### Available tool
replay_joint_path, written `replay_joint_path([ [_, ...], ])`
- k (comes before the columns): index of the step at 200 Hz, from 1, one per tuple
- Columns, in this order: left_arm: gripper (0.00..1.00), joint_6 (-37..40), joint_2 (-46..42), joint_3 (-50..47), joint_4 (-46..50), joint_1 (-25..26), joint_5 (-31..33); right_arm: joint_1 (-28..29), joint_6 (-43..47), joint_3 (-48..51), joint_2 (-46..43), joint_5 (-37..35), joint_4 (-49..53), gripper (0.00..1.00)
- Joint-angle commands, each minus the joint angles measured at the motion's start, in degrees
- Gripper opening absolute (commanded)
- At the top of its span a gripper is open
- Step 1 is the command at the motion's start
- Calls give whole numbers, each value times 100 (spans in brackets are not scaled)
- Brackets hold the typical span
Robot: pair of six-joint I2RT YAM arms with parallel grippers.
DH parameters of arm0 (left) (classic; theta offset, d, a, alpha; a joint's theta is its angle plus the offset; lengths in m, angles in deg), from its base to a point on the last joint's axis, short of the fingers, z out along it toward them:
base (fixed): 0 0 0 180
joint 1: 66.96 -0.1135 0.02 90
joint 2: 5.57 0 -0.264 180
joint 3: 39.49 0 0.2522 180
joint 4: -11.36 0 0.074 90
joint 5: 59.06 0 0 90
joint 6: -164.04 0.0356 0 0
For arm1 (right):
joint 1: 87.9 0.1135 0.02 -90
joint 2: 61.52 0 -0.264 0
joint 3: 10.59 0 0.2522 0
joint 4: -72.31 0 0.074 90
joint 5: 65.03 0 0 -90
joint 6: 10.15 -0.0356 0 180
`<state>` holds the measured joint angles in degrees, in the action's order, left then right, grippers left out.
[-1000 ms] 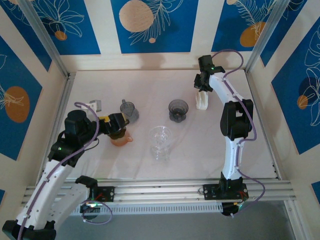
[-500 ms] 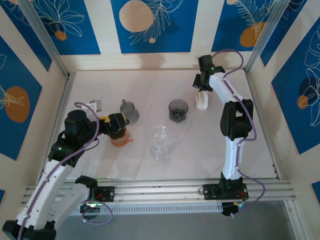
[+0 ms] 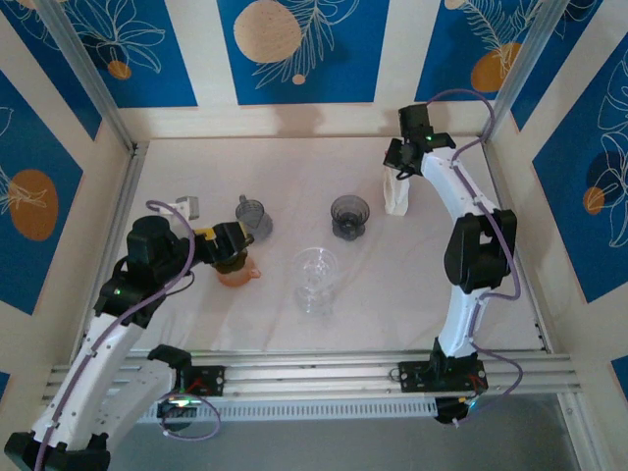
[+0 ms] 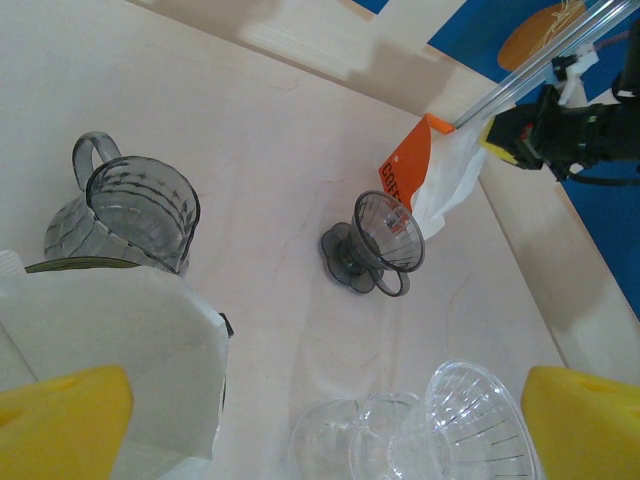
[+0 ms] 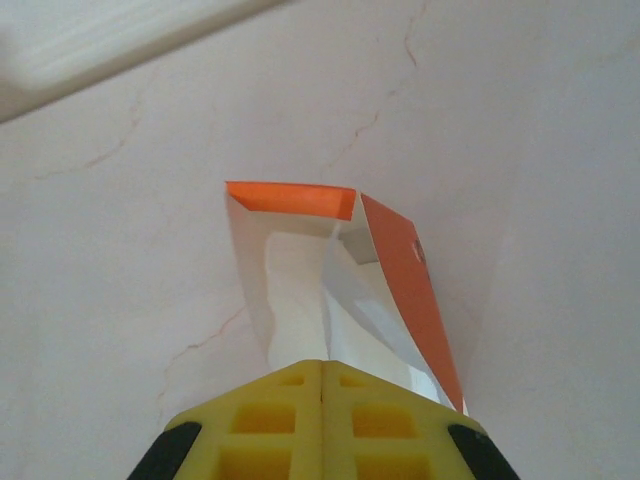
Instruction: Place the coffee filter in the dripper
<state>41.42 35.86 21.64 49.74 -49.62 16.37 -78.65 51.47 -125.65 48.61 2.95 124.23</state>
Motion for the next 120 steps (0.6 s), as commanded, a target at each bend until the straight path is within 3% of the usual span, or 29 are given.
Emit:
replay_joint_path([
  [1,100,20,-41,22,-44,-98,-11,22,115,232,-356,-2,-128,0],
  [68,100,47,-99,87,15,-95,-15,227,256,1131,-1850,18,-303,0],
  [120,100,58,-201,95,47,-93,-31,637,431,2008,-3520,561,-56,0],
])
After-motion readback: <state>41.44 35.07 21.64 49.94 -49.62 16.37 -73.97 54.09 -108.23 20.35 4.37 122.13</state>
